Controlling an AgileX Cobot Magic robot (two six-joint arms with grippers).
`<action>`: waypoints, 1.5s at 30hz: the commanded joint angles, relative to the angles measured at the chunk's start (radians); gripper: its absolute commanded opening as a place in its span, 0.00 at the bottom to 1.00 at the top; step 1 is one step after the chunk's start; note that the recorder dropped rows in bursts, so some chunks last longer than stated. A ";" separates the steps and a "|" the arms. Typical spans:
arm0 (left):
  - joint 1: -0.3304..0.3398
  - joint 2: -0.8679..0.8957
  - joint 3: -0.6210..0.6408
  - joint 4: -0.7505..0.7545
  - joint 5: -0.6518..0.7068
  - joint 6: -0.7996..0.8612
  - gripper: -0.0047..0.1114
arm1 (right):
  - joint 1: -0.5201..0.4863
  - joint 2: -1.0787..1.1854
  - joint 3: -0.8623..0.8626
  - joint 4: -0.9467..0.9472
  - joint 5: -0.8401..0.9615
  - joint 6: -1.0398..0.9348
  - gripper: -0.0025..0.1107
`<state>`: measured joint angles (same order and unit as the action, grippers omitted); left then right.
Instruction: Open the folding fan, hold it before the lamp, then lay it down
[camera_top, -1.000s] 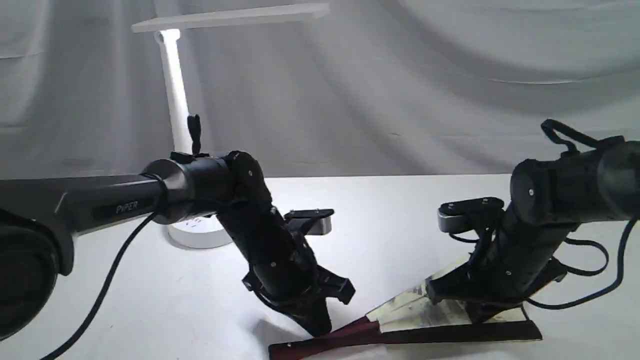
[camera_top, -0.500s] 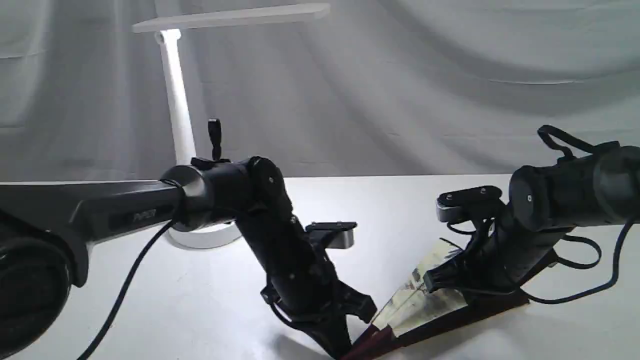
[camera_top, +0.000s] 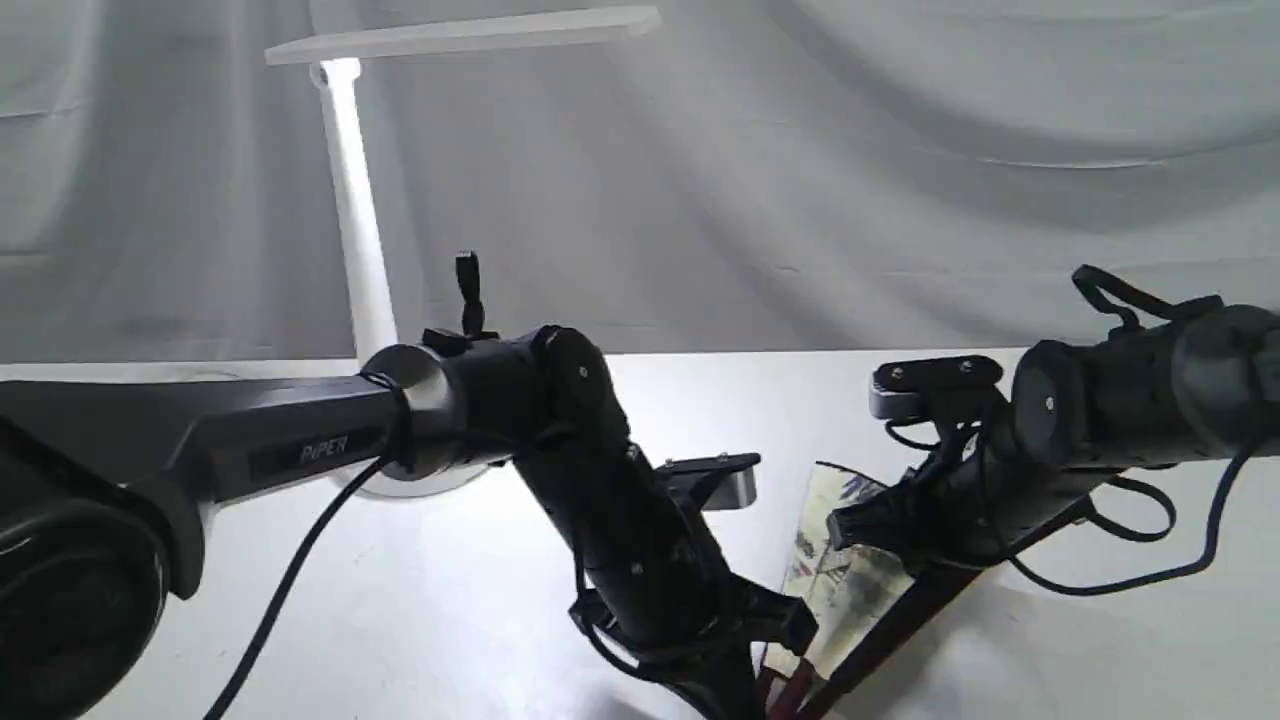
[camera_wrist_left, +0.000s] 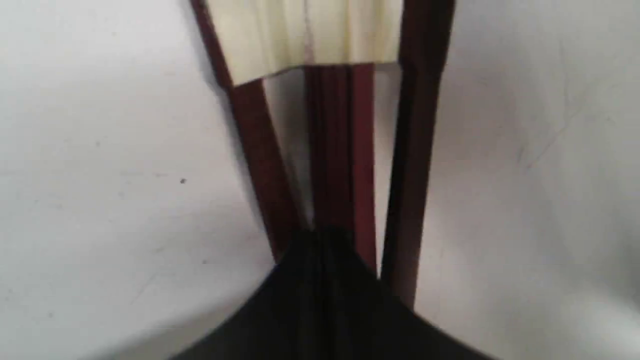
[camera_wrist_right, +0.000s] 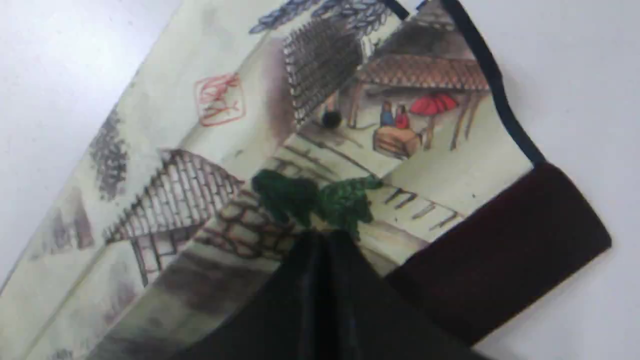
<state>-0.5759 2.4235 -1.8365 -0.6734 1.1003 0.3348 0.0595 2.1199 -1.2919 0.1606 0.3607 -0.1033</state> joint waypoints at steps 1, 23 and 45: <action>-0.006 -0.013 0.000 -0.038 -0.028 0.007 0.04 | 0.000 0.032 -0.057 0.025 -0.003 0.002 0.02; 0.070 -0.117 0.000 0.102 0.002 -0.048 0.04 | 0.000 -0.049 -0.148 0.049 0.167 -0.001 0.02; 0.136 -0.500 0.347 0.227 -0.043 -0.077 0.04 | 0.000 -0.274 0.176 0.081 0.203 0.004 0.02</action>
<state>-0.4508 1.9630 -1.5221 -0.4256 1.0832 0.2691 0.0595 1.8742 -1.1443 0.2210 0.5747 -0.1033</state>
